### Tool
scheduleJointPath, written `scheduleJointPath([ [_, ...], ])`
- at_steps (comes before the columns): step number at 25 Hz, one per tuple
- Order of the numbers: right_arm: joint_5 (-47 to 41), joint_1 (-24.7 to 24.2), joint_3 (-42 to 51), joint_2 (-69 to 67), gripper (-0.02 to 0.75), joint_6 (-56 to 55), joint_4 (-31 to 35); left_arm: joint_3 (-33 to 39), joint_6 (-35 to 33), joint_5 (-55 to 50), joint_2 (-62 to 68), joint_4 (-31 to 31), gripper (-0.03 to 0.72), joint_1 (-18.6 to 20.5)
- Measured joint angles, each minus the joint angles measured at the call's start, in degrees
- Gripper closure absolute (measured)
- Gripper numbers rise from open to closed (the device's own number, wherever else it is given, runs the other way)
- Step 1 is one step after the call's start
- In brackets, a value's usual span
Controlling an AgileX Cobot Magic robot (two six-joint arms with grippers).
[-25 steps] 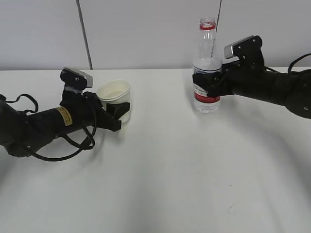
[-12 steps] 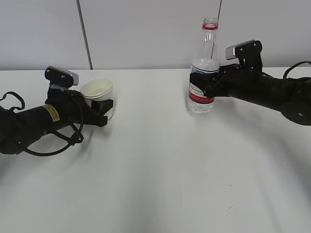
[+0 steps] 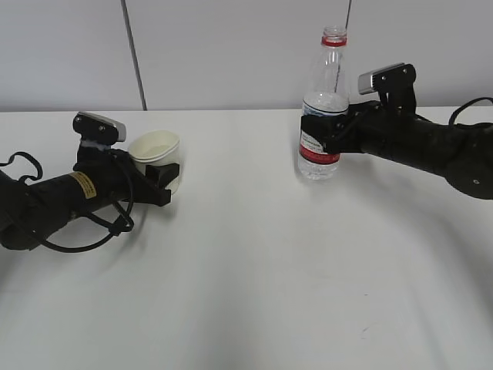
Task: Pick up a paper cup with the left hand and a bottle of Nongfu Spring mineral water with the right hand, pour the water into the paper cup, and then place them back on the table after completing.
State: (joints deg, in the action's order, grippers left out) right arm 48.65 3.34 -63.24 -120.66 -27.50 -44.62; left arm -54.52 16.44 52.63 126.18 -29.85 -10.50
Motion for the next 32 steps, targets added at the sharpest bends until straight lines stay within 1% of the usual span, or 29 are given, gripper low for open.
scheduleJointPath([
  [5,0.2,0.0,0.0,0.0,0.256,0.0,0.0,0.0,0.0,0.0,0.1,0.1,0.288,0.0],
  [12,0.7,0.0,0.0,0.0,0.256,-0.1,0.1,-0.4,-0.2,3.0,1.9,0.6,0.288,0.0],
  [19,1.3,0.0,0.0,0.0,0.256,-0.1,0.1,-0.4,-0.2,3.0,1.9,0.7,0.288,0.0],
  [25,1.5,0.0,0.0,0.0,0.256,-0.1,0.2,-0.4,-0.2,3.0,1.9,1.2,0.258,0.0],
  [28,1.5,0.0,0.0,0.0,0.256,-0.1,0.2,-0.4,-0.2,2.4,2.0,1.3,0.218,0.0],
  [32,1.5,0.0,0.0,0.0,0.256,-0.1,0.4,-0.4,-0.2,2.2,2.5,2.1,0.12,0.0],
])
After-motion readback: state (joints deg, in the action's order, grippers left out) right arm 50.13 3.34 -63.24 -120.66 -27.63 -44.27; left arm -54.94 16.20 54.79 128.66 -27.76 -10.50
